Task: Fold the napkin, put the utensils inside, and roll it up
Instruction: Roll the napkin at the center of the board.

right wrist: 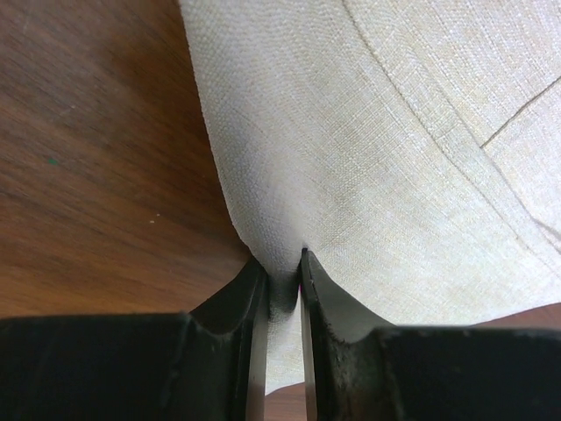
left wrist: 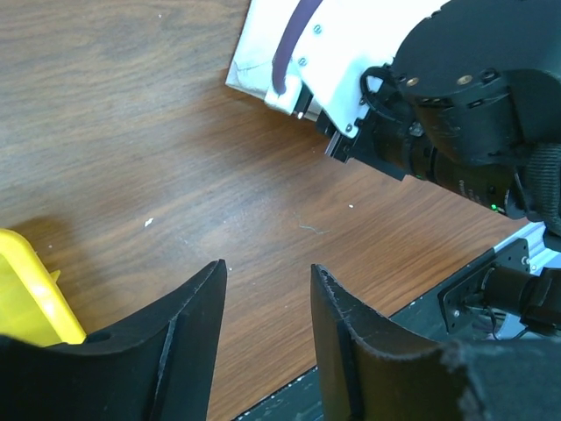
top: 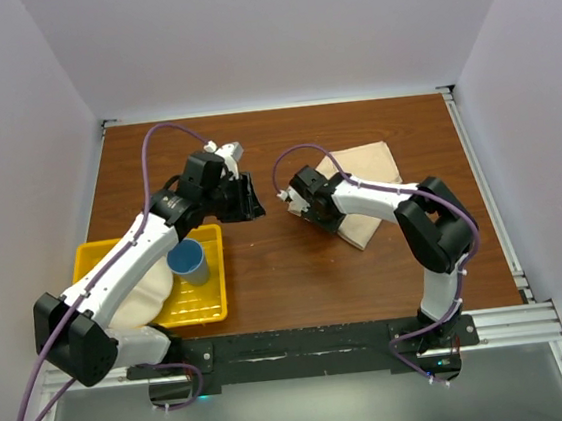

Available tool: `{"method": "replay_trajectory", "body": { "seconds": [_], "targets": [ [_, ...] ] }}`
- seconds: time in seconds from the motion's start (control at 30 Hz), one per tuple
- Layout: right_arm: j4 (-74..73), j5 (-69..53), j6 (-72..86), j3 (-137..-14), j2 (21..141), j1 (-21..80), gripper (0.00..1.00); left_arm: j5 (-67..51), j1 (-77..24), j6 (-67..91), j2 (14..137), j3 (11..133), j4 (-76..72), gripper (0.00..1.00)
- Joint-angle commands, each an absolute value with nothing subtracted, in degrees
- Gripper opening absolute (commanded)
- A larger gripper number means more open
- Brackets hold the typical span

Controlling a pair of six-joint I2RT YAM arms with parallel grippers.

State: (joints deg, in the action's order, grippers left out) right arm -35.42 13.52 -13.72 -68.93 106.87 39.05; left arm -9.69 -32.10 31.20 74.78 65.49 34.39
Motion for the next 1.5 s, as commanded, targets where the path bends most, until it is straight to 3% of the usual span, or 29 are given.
{"method": "replay_trajectory", "body": {
  "seconds": [0.0,0.33,0.7,0.9,1.23,1.47],
  "targets": [
    [-34.19,4.05,-4.50,-66.54,107.41,39.72,0.13,-13.35,-30.24,33.92,75.93,64.25,30.77,0.50],
    [-27.61,-5.18,10.89,-63.63,105.20,39.82,0.12,-23.29,-27.16,45.17,87.60,60.03,19.43,0.52],
    [-29.26,-5.27,9.59,-65.04,105.55,39.99,0.13,-23.82,-26.63,50.18,97.99,63.28,16.00,0.52],
    [-32.60,-5.10,8.09,-68.19,105.12,40.87,0.39,-22.77,-26.28,49.66,95.63,61.26,14.68,0.52],
    [-36.56,-0.36,8.79,-70.66,101.87,43.15,0.50,-22.32,-23.56,46.32,91.50,60.65,18.28,0.52],
    [-36.83,10.19,7.73,-71.28,104.76,47.72,0.52,-23.29,-22.41,45.79,90.18,59.77,19.33,0.52]
  ]
}}
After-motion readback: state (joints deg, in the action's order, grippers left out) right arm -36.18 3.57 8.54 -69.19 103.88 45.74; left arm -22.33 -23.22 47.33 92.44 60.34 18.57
